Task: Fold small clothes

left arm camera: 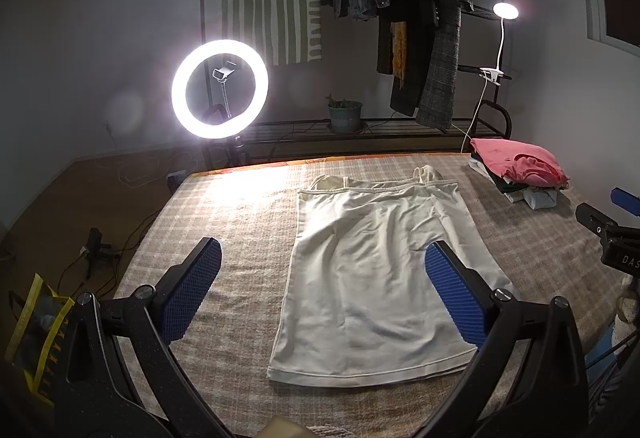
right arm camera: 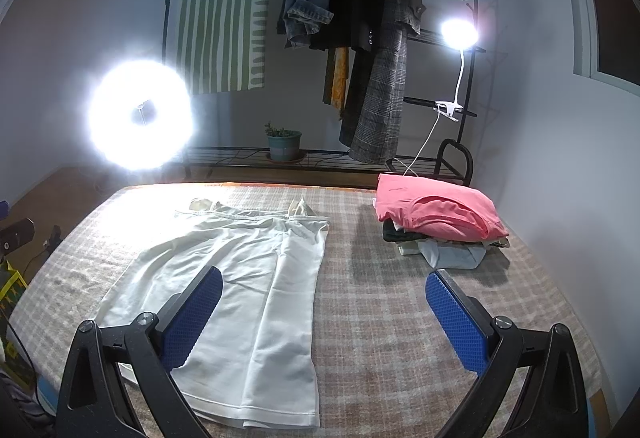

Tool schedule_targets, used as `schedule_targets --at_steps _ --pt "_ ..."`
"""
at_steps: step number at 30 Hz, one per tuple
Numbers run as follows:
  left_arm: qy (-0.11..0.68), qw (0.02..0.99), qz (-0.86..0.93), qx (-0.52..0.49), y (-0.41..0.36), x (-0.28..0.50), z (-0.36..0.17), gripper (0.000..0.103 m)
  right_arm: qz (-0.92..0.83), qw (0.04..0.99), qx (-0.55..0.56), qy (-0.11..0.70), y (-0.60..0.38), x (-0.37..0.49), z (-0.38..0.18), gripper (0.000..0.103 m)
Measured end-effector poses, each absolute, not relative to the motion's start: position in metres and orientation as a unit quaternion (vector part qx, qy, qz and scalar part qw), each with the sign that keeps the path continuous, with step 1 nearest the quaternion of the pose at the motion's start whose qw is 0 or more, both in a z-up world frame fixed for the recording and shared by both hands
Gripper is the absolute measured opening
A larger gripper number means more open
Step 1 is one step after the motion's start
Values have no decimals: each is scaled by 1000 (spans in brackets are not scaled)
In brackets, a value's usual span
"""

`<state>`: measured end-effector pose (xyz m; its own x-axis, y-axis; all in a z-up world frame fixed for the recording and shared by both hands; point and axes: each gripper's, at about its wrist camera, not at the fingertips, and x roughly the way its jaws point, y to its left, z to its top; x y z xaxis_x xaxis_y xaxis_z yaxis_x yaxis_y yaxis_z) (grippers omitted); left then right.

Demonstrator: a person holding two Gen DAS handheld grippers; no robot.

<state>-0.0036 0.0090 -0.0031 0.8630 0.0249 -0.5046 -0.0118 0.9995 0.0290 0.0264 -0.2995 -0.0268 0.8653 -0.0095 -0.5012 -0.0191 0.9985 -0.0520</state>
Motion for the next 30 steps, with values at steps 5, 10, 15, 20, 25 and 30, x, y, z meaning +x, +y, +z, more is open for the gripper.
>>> schedule_targets --at_steps 5,10,15,20,25,30 --pt "263 965 10 13 10 -3 -5 103 3 966 -27 256 -298 25 -24 103" --pt "268 963 14 12 13 -2 -11 103 5 966 -23 256 -300 25 -24 103" --pt "273 962 16 12 13 0 -13 103 6 966 -21 257 -300 26 -24 103" --pt "277 961 16 12 12 2 -15 103 6 966 -21 257 -299 27 -23 103" --pt "277 961 17 12 12 1 -16 103 8 966 -20 258 -297 27 -24 103" --pt "277 961 16 12 13 1 -16 103 8 966 -21 259 -295 28 -24 103"
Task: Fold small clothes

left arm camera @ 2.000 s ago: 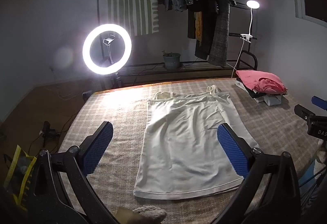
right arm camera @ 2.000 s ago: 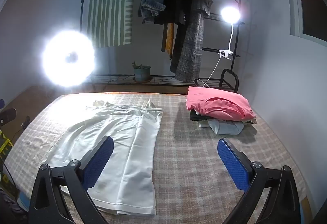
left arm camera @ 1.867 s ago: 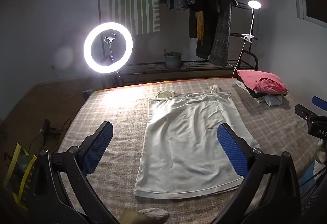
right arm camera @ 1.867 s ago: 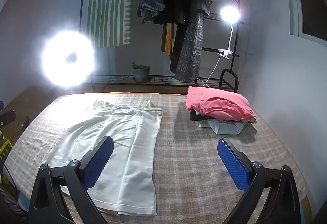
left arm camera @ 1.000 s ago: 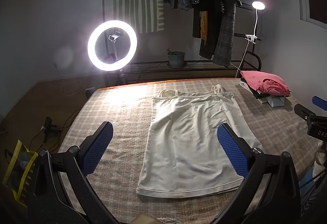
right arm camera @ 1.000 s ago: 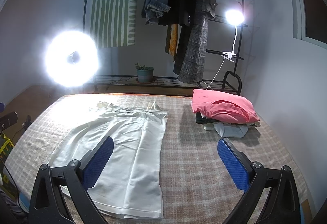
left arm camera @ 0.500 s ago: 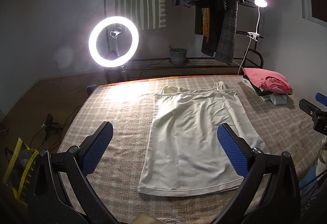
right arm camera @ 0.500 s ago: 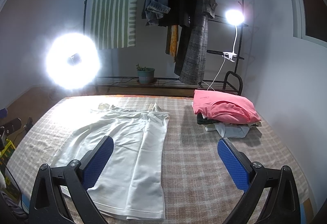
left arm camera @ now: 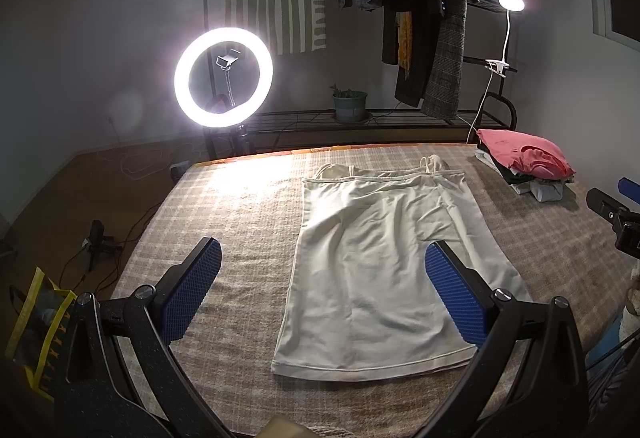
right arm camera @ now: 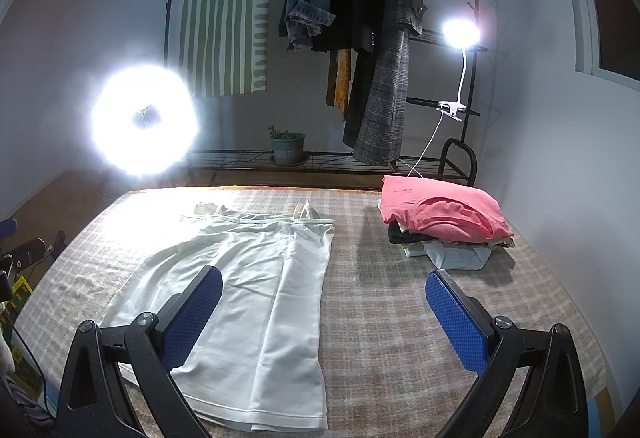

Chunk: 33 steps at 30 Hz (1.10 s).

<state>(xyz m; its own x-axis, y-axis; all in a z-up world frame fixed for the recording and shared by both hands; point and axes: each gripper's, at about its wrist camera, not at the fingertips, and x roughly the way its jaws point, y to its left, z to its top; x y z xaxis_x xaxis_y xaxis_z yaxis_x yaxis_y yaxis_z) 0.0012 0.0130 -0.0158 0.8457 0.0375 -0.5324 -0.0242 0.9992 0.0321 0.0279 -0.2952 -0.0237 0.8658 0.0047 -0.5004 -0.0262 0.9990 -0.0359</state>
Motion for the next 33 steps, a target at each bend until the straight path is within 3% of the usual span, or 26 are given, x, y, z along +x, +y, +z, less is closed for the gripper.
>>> schedule_targets --at_steps 33 --pt "291 956 26 8 29 -1 -32 103 16 966 -23 256 -279 32 -24 103"
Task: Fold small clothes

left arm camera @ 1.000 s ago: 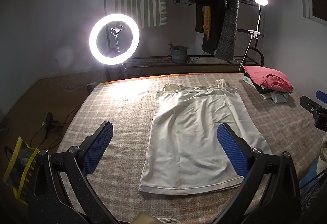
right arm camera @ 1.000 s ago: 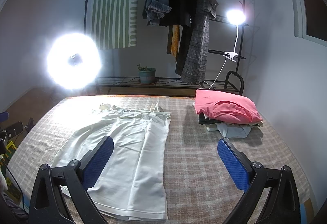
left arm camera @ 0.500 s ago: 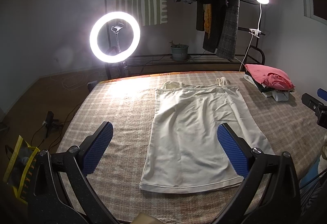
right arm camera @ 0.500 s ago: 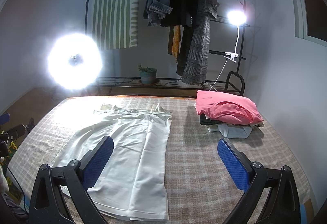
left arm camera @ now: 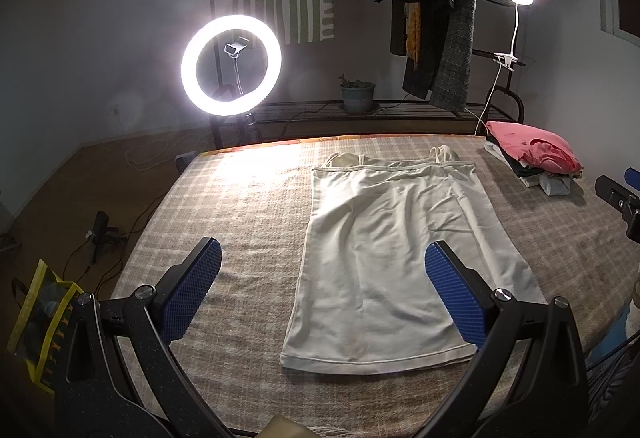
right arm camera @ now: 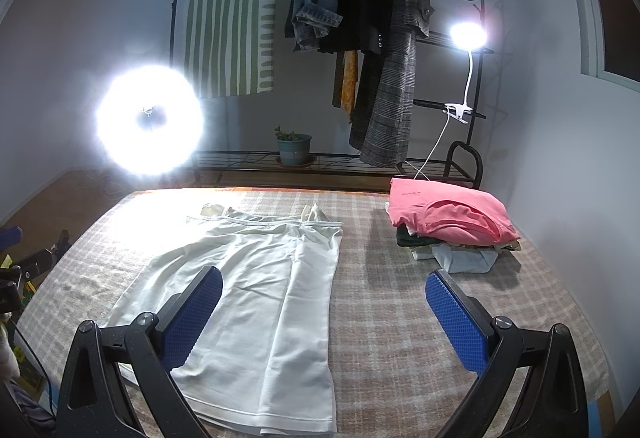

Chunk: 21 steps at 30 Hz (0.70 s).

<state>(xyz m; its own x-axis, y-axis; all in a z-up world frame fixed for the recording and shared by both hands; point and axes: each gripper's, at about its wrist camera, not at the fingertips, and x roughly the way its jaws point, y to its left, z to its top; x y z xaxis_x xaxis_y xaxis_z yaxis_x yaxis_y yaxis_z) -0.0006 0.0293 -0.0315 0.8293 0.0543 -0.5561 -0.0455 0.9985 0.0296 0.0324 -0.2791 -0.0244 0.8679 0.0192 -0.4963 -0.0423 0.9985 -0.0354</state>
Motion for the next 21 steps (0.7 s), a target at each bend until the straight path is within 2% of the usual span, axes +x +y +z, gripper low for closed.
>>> schedule_targets --at_steps 8,16,21 --pt "341 939 27 -36 51 19 -53 103 48 957 -27 284 -262 57 -32 103" --pt "413 907 32 -77 76 36 -99 90 128 944 -59 298 -231 101 -32 100" --pt "465 878 32 -108 91 46 -131 79 180 923 -64 335 -196 149 -37 90"
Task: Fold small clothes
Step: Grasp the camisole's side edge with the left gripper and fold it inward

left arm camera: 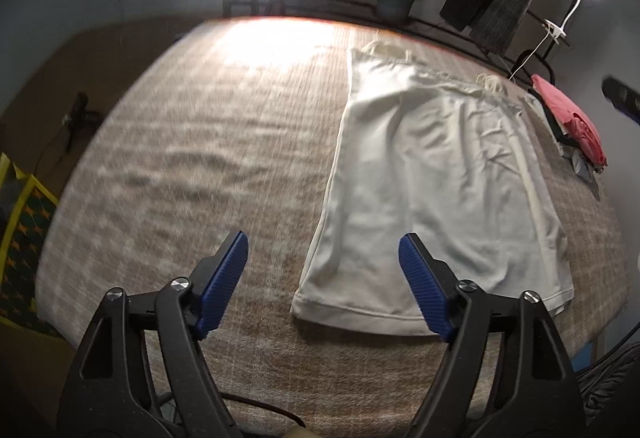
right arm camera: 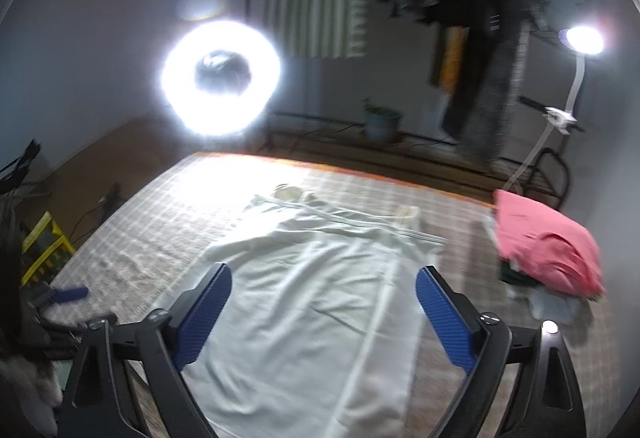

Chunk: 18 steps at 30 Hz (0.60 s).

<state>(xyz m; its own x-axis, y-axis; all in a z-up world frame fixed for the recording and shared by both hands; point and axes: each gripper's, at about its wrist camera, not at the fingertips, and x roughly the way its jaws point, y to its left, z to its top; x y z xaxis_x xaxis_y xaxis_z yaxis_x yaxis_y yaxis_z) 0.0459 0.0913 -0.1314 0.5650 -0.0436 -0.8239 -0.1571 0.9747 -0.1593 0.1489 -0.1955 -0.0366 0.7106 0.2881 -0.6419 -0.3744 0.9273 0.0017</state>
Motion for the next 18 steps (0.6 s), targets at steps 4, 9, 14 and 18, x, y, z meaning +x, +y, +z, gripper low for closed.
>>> schedule_targets --at_steps 4,9,14,18 --pt "484 866 33 -122 100 50 -147 79 215 901 -43 373 -165 189 -45 83" --pt "507 849 24 -149 108 55 -163 73 246 874 -17 419 -124 238 -61 78" --pt "520 840 11 -155 108 60 -172 67 247 850 -23 465 -80 290 -87 68" --pt "535 825 2 -180 116 64 -182 53 248 833 -28 493 -47 327 -108 62"
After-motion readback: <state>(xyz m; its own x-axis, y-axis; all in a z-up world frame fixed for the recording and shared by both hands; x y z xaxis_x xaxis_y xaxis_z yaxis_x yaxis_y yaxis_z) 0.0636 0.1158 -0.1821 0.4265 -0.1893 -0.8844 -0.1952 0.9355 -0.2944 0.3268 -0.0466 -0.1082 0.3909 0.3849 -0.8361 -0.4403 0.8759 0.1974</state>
